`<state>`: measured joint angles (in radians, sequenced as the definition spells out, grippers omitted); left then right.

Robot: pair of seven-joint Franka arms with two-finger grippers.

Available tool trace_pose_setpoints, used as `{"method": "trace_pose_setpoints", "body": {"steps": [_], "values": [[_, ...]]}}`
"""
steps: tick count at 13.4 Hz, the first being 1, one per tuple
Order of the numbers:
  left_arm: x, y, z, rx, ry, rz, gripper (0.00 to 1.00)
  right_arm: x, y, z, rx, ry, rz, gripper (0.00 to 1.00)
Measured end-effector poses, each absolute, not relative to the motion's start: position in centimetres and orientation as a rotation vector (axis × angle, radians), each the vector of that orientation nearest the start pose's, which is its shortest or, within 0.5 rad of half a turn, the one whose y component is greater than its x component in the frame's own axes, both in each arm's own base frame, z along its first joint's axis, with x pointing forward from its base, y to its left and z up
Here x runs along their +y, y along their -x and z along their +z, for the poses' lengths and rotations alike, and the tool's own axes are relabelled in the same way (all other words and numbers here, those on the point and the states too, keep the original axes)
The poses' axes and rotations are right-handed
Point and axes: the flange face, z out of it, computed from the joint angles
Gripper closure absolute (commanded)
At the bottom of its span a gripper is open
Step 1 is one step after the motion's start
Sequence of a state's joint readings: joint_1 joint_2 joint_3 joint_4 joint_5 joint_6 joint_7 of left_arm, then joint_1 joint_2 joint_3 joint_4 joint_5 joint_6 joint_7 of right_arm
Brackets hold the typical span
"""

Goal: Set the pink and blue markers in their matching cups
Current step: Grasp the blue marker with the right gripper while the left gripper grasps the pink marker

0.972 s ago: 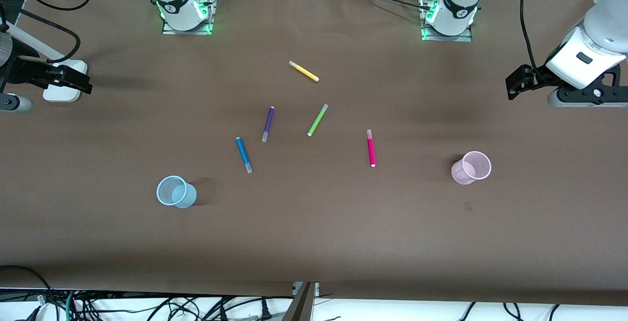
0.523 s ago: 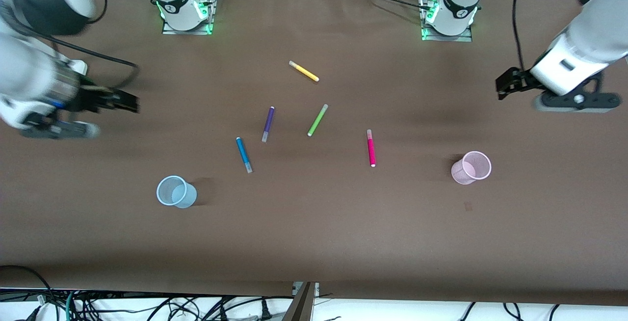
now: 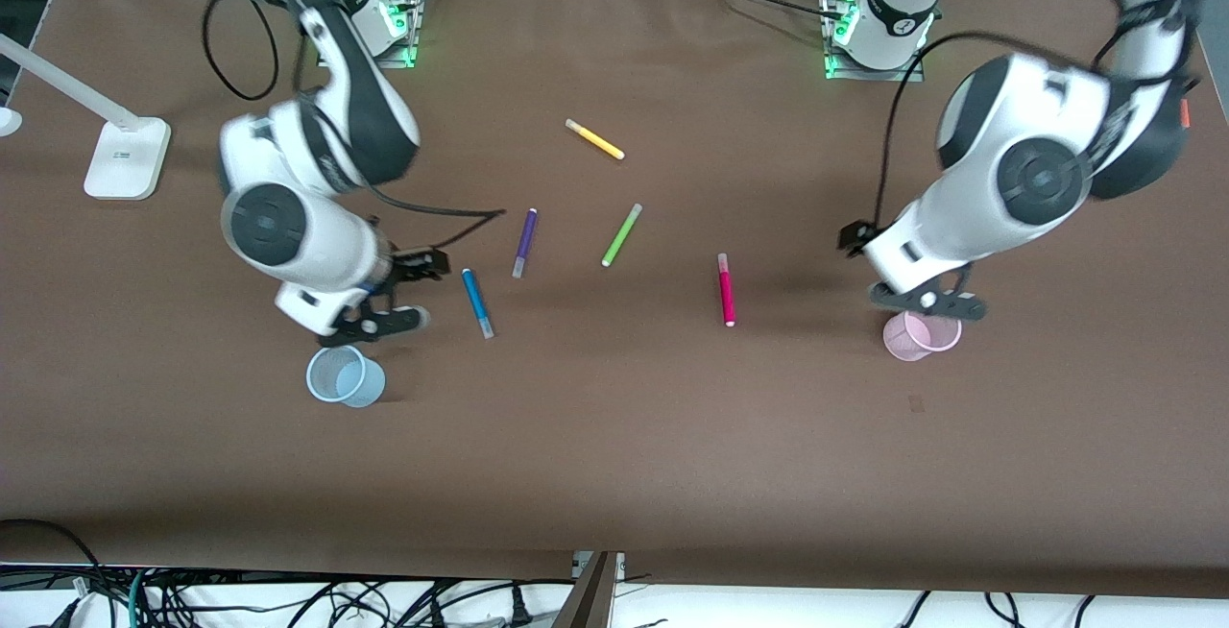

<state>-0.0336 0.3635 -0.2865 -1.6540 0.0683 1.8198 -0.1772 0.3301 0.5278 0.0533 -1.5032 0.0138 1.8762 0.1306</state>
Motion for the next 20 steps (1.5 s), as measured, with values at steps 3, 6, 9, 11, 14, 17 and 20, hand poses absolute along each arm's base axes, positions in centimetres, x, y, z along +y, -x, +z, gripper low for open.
{"method": "trace_pose_setpoints", "body": {"steps": [3, 6, 9, 11, 14, 17, 20], "values": [[-24.9, -61.0, 32.6, 0.165, 3.155, 0.249, 0.0, 26.0, -64.5, 28.8, -0.384, 3.102, 0.214, 0.0], [-30.7, -58.2, 26.9, 0.225, 3.154, 0.244, 0.0, 27.4, -64.4, 24.7, -0.41, 3.095, 0.197, 0.0], [-31.8, -54.9, 22.1, 0.298, 3.157, 0.185, 0.0, 29.0, -63.9, 21.5, -0.442, 3.089, 0.184, 0.01], [-31.4, -52.9, 19.4, 0.339, 3.157, 0.148, 0.0, 29.5, -63.7, 19.8, -0.453, 3.086, 0.177, 0.11], [-31.4, -51.1, 17.5, 0.374, 3.153, 0.152, 0.23, 30.3, -63.4, 17.8, -0.467, 3.08, 0.15, 0.75], [-31.7, -50.9, 17.2, 0.412, 3.145, 0.125, 0.77, 30.3, -63.6, 17.7, -0.468, 3.081, 0.138, 1.0], [-31.7, -51.0, 17.2, 0.416, 3.143, 0.118, 1.0, 30.3, -63.7, 18.0, -0.501, 3.074, 0.129, 1.0]]}}
